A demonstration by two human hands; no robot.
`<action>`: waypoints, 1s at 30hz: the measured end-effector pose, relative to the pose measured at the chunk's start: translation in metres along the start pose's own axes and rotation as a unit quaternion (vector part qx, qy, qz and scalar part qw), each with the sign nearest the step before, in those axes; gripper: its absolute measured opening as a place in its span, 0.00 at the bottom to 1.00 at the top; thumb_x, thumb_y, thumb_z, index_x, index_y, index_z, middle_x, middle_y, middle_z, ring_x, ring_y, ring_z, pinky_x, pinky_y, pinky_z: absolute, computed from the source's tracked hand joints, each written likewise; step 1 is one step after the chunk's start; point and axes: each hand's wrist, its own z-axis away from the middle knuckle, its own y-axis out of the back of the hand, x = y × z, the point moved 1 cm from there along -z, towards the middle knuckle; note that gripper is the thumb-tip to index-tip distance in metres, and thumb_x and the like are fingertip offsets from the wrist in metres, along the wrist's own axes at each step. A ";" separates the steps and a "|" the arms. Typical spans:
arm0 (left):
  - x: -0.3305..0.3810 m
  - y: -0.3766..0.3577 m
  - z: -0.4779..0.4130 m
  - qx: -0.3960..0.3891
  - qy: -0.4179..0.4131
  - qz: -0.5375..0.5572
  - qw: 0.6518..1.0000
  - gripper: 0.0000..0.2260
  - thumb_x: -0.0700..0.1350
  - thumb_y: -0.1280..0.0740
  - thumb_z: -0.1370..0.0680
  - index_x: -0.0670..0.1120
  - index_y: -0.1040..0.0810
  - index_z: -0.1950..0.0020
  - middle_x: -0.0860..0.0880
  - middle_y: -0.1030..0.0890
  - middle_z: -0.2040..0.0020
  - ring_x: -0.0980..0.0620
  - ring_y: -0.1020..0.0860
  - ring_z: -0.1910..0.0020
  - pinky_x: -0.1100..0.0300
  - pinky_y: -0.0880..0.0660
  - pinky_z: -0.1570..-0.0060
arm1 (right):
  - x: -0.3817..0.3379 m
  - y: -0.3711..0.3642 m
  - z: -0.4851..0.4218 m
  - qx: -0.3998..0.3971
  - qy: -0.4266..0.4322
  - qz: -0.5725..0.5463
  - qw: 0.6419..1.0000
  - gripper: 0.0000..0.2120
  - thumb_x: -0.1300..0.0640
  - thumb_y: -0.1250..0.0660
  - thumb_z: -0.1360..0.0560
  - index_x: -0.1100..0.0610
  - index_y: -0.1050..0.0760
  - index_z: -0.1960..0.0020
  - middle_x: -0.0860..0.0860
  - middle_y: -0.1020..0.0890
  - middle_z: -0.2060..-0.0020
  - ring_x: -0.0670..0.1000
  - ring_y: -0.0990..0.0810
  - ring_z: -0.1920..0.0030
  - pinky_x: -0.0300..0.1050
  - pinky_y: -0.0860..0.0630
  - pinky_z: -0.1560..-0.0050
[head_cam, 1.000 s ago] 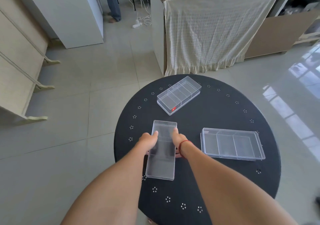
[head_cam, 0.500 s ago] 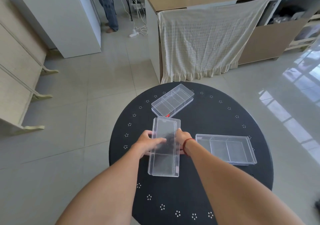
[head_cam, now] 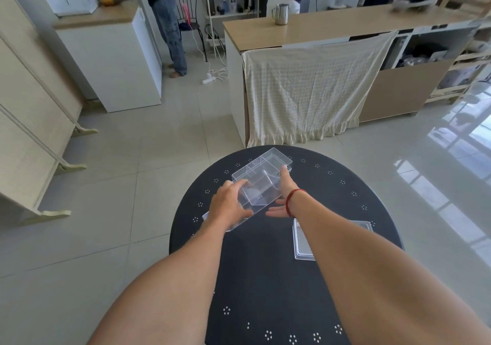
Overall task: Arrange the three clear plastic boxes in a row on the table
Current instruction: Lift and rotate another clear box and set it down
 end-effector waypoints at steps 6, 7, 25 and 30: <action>0.007 0.005 -0.001 0.070 -0.121 -0.120 0.983 0.29 0.36 0.27 0.30 0.54 0.27 0.31 0.48 0.27 0.44 0.47 0.27 0.44 0.59 0.33 0.42 | -0.007 0.003 0.008 -0.078 -0.035 -0.051 0.995 0.34 0.40 0.27 0.33 0.58 0.29 0.33 0.58 0.21 0.41 0.58 0.17 0.47 0.49 0.18 0.68; 0.007 0.006 -0.001 0.081 -0.125 -0.124 0.981 0.29 0.35 0.28 0.30 0.53 0.27 0.31 0.48 0.27 0.44 0.46 0.27 0.44 0.59 0.32 0.42 | -0.008 0.002 0.008 -0.095 -0.033 -0.053 0.994 0.28 0.45 0.29 0.30 0.60 0.28 0.36 0.58 0.19 0.46 0.57 0.17 0.52 0.48 0.19 0.67; -0.029 0.035 -0.011 0.105 0.243 0.126 0.956 0.21 0.46 0.47 0.21 0.43 0.28 0.30 0.41 0.27 0.31 0.40 0.28 0.33 0.50 0.31 0.36 | 0.012 0.013 -0.003 -0.084 0.124 0.048 0.988 0.24 0.50 0.37 0.29 0.54 0.31 0.34 0.55 0.28 0.35 0.58 0.18 0.53 0.49 0.22 0.60; -0.037 0.024 -0.004 0.067 0.304 0.176 0.934 0.21 0.45 0.45 0.20 0.38 0.30 0.30 0.40 0.27 0.31 0.40 0.26 0.35 0.57 0.33 0.48 | 0.024 0.009 -0.003 -0.074 0.123 0.058 0.988 0.37 0.46 0.33 0.35 0.54 0.37 0.29 0.53 0.26 0.35 0.57 0.17 0.51 0.46 0.21 0.64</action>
